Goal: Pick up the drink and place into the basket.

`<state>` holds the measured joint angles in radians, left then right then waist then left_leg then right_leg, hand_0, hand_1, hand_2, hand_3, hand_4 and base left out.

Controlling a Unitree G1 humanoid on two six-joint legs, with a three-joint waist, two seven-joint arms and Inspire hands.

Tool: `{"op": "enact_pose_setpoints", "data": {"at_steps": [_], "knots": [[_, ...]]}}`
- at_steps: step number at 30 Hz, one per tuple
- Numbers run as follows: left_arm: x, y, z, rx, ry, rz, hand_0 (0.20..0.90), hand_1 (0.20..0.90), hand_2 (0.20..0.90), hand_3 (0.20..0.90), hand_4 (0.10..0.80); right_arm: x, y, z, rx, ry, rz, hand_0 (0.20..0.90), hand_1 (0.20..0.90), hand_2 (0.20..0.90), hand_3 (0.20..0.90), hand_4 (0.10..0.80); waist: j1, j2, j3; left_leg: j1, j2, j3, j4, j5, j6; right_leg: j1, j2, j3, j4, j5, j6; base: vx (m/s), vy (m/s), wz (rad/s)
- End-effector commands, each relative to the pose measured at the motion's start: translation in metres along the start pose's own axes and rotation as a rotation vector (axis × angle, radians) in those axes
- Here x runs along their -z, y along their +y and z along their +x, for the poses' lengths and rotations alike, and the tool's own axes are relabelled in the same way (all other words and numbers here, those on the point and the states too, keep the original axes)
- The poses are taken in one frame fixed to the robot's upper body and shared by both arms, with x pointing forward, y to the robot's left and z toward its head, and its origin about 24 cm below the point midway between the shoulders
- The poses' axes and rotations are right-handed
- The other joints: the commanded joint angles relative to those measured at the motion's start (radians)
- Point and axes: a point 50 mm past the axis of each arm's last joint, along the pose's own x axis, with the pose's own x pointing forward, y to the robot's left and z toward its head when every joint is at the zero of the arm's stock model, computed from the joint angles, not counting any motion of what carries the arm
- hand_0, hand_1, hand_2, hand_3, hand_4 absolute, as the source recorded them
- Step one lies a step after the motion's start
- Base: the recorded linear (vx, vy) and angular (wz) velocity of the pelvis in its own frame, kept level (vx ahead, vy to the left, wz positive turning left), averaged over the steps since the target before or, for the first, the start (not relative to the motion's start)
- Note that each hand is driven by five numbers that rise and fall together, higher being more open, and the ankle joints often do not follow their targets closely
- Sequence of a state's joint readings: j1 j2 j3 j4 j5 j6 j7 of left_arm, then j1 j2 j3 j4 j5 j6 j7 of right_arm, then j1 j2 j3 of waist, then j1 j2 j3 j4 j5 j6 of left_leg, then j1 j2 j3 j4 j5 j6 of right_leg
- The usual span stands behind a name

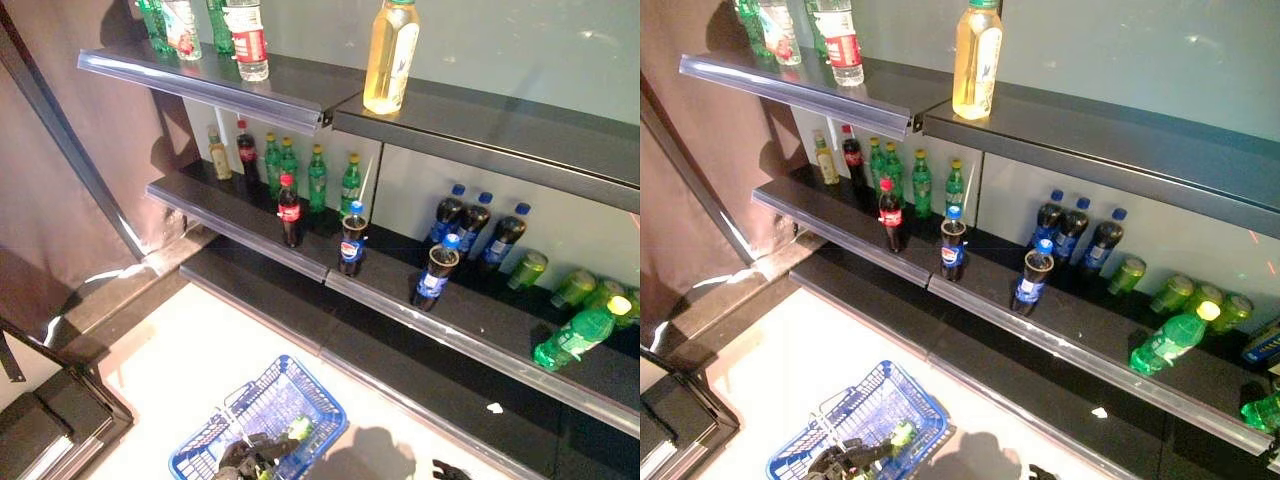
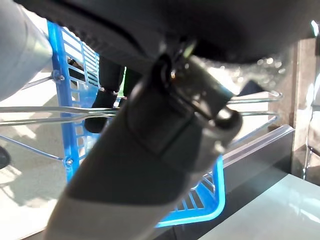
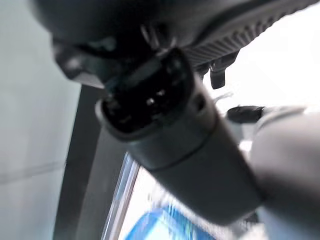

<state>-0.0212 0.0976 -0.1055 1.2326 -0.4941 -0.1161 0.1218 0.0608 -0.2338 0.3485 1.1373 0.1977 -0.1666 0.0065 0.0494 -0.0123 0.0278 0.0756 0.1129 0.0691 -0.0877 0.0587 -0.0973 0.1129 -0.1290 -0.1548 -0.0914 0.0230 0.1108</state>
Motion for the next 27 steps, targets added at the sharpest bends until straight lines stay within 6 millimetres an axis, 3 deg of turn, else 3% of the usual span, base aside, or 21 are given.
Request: {"op": "enact_pose_setpoints", "data": {"at_steps": [1, 7, 12, 14, 23, 27], "knots": [[-0.010, 0.039, 0.001, -0.099, -0.030, 0.155, 0.300, 0.300, 0.300, 0.200, 0.100, -0.082, 0.003, 0.003, -0.072, -0.335, -0.096, 0.900, 0.900, 0.900, 0.900, 0.800, 0.015, -0.020, 0.068, 0.009, 0.015, -0.037, 0.000, -0.054, -0.010, -0.036, -0.067, -0.023, 0.004, 0.064, 0.053, -0.018, -0.047, -0.01], [-0.010, 0.049, -0.001, -0.116, -0.039, 0.156, 0.300, 0.300, 0.300, 0.200, 0.100, -0.137, 0.015, -0.030, -0.168, -0.646, -0.244, 0.900, 0.900, 0.900, 0.900, 0.800, -0.004, -0.035, 0.067, 0.010, 0.014, -0.039, 0.000, -0.056, -0.011, -0.039, -0.064, -0.013, 0.004, 0.065, 0.060, -0.011, -0.033, 0.00], [-0.005, 0.052, -0.003, -0.123, -0.038, 0.133, 0.300, 0.300, 0.300, 0.200, 0.100, -0.173, 0.007, -0.063, -0.131, -0.892, -0.268, 0.900, 0.900, 0.900, 0.900, 0.800, -0.022, -0.037, 0.058, 0.014, 0.019, -0.032, 0.000, -0.059, -0.012, -0.041, -0.064, -0.005, 0.004, 0.066, 0.064, 0.006, -0.004, 0.00], [-0.001, 0.055, -0.004, -0.131, -0.031, 0.111, 0.300, 0.300, 0.300, 0.200, 0.100, -0.193, -0.001, -0.085, -0.076, -1.033, -0.222, 0.900, 0.900, 0.900, 0.900, 0.800, -0.038, -0.033, 0.054, 0.016, 0.024, -0.024, 0.000, -0.060, -0.011, -0.045, -0.064, 0.006, 0.004, 0.066, 0.066, 0.005, 0.012, -0.02], [0.019, 0.055, -0.009, -0.131, -0.006, 0.064, 0.300, 0.300, 0.300, 0.200, 0.100, -0.225, -0.028, -0.144, 0.220, -1.377, -0.129, 0.900, 0.900, 0.900, 0.900, 0.800, -0.073, -0.016, 0.046, 0.021, 0.033, 0.005, 0.000, -0.068, -0.006, -0.056, -0.069, 0.036, 0.004, 0.062, 0.070, 0.005, 0.037, -0.13], [0.023, 0.054, -0.010, -0.128, -0.001, 0.061, 0.300, 0.300, 0.300, 0.200, 0.100, -0.235, -0.034, -0.160, 0.249, -1.453, -0.081, 0.900, 0.900, 0.900, 0.900, 0.800, -0.076, -0.016, 0.046, 0.025, 0.036, 0.009, 0.000, -0.069, -0.005, -0.057, -0.068, 0.042, 0.005, 0.059, 0.069, 0.019, 0.027, -0.12]]}}
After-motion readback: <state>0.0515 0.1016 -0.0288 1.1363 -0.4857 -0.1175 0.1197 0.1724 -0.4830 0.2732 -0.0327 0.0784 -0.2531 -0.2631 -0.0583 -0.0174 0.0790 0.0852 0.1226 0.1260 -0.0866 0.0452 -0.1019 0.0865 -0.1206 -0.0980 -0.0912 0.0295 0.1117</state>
